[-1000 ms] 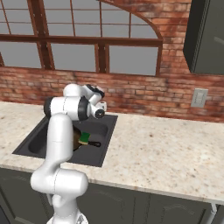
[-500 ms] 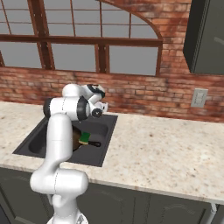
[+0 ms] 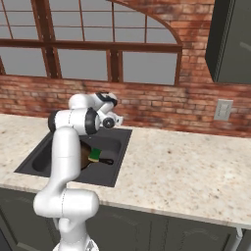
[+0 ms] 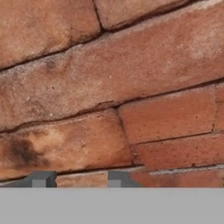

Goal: Pick the pan and sponge and place them into the sink. Then turn on the water.

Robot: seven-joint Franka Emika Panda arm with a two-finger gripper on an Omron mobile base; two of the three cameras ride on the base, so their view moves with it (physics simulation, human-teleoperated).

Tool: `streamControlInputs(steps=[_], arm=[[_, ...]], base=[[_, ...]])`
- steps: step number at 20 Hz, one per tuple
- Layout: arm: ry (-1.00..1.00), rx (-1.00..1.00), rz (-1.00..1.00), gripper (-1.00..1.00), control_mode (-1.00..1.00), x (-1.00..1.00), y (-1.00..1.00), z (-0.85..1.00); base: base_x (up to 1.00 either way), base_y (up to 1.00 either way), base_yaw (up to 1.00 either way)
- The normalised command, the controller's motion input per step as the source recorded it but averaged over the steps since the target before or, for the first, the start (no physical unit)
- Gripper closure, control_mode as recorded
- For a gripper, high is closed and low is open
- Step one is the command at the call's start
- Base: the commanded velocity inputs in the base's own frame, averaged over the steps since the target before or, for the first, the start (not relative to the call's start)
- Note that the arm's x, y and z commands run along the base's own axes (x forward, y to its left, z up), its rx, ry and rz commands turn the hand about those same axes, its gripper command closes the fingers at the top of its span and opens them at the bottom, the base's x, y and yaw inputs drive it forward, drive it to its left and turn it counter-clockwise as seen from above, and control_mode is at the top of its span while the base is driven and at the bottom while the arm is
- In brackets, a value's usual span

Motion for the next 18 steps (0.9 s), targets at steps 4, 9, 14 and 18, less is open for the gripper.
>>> streamControlInputs(steps=[4,9,14,18], arm=[[0.00,-0.13,-0.07,-1.00,-1.00,0.51,-1.00,-0.91],[0.00,-0.24,-0.02,-1.00,-1.00,0.30,-1.00,-1.00],[0.00,-0.31,0.00,-1.00,-1.00,0.05,-0.98,-1.00],[0.00,-0.32,0.02,-1.00,-1.00,-0.12,-0.96,-1.00]], base=[[0.00,0.00,0.00],[0.00,0.00,0.00],[0.00,0.00,0.00],[0.00,0.00,0.00]])
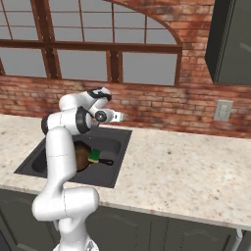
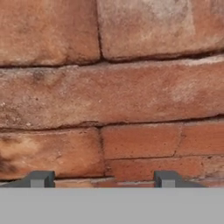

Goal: Pick the pan and sponge and place them into the sink. Then turn on the water.

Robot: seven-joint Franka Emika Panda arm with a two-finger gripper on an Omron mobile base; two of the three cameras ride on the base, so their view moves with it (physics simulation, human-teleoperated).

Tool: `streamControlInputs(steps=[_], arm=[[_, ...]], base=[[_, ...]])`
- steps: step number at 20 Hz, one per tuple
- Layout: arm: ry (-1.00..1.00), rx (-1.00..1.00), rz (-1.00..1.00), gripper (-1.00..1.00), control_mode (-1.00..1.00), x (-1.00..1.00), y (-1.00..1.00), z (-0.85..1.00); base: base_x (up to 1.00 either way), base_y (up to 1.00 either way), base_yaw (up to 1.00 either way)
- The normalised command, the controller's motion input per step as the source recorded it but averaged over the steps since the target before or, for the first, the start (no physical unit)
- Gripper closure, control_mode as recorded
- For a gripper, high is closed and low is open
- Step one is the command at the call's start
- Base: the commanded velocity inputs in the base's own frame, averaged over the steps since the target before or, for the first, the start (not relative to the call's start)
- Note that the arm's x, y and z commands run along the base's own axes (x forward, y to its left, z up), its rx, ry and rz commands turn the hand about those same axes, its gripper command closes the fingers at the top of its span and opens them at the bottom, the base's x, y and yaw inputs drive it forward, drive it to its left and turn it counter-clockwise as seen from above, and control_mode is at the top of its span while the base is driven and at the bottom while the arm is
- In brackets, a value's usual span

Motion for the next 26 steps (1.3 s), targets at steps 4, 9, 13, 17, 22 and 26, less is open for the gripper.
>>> streamControlInputs(steps=[4,9,13,17,22,26], arm=[[0.00,-0.32,0.06,-1.00,-1.00,-0.36,-1.00,-1.00],[0.00,-0.32,0.11,-1.00,-1.00,-0.61,-1.00,-1.00],[0.00,-0.29,0.14,-1.00,-1.00,-0.80,-1.00,-1.00],[0.00,-0.28,0.15,-1.00,-1.00,-0.85,-1.00,-1.00],[-0.05,0.03,0.11,-1.00,-1.00,-0.34,-0.92,-0.33],[-0.07,0.22,0.00,-1.00,-1.00,-0.14,-0.46,0.61]], base=[[0.00,0.00,0.00],[0.00,0.00,0.00],[0.00,0.00,0.00],[0.00,0.00,0.00],[0.00,0.00,0.00],[0.00,0.00,0.00]])
